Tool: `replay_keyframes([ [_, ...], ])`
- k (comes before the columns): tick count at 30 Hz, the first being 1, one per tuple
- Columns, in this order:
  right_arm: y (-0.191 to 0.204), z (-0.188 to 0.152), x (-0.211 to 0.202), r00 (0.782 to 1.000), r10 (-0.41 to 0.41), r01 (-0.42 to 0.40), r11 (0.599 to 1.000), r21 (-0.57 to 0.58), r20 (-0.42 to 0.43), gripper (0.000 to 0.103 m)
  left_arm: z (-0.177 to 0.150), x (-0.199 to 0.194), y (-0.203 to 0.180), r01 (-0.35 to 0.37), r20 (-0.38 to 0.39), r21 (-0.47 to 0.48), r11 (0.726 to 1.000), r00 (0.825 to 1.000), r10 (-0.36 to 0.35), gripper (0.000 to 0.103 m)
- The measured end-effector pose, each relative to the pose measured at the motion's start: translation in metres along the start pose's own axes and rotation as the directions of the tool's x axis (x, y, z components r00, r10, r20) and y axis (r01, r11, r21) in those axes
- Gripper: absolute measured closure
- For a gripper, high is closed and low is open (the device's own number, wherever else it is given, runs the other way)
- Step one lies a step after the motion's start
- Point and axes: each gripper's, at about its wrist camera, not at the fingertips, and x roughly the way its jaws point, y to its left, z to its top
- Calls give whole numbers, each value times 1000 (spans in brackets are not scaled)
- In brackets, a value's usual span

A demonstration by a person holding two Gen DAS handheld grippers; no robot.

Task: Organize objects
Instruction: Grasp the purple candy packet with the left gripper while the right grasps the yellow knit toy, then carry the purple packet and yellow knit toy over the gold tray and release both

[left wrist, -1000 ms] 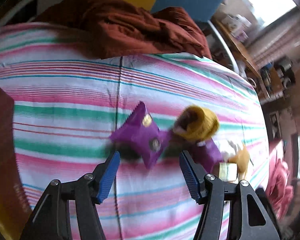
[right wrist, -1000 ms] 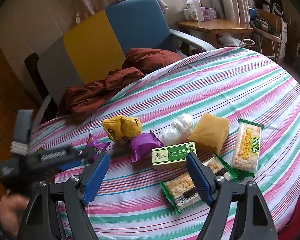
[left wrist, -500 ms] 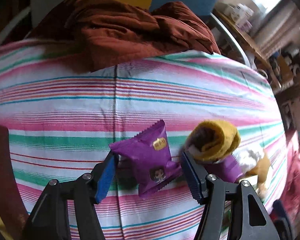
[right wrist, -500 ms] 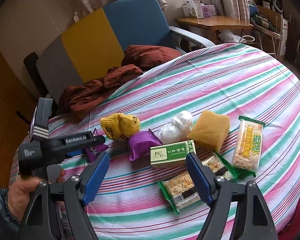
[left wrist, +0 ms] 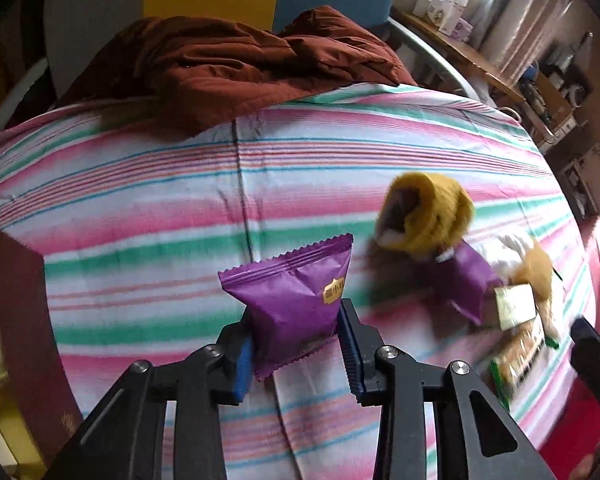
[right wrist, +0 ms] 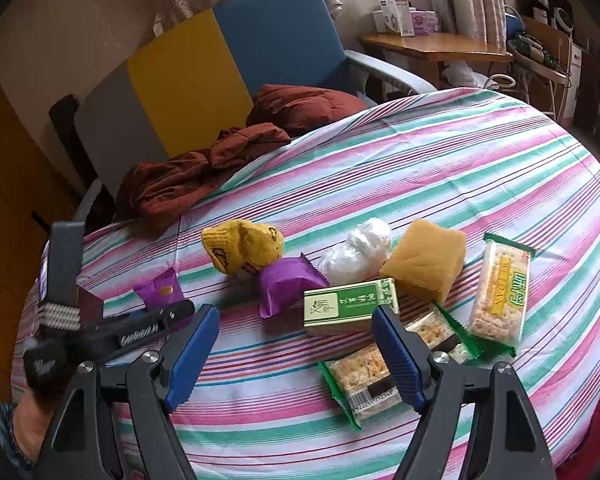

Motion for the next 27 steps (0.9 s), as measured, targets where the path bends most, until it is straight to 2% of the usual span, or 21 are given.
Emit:
replay_keyframes([
  [4, 9, 8, 6, 999, 45, -45, 999, -17, -24, 23, -16, -23, -1, 20, 39, 24, 999, 999, -21, 66],
  [10, 30, 33, 39, 996, 55, -61, 994, -90, -70, 23, -33, -67, 4, 81, 109, 32, 996, 990, -84, 66],
  [12, 40, 41, 57, 996, 34, -45, 991, -126, -88, 23, -40, -85, 10, 95, 135, 33, 995, 986, -98, 66],
  [13, 45, 45, 67, 995, 17, -31, 989, -143, -98, 23, -34, -81, 4, 100, 138, 31, 994, 985, -104, 66],
  [18, 58, 53, 116, 983, -71, 39, 981, -189, -171, 24, -44, -101, 19, 136, 155, 11, 991, 979, -136, 66],
  [19, 59, 53, 121, 982, -76, 41, 980, -196, -174, 39, -48, -105, 23, 137, 159, 6, 991, 978, -137, 66],
  [20, 61, 51, 124, 980, -78, 38, 976, -213, -183, 47, -52, -108, 25, 137, 164, 5, 991, 977, -136, 66],
  [24, 71, 43, 112, 985, -78, 35, 965, -261, -156, 59, -60, -114, 35, 143, 175, -11, 990, 975, -139, 66],
  [27, 77, 37, 89, 992, -53, 18, 959, -282, -116, 59, -68, -116, 40, 152, 175, -21, 988, 974, -146, 66],
])
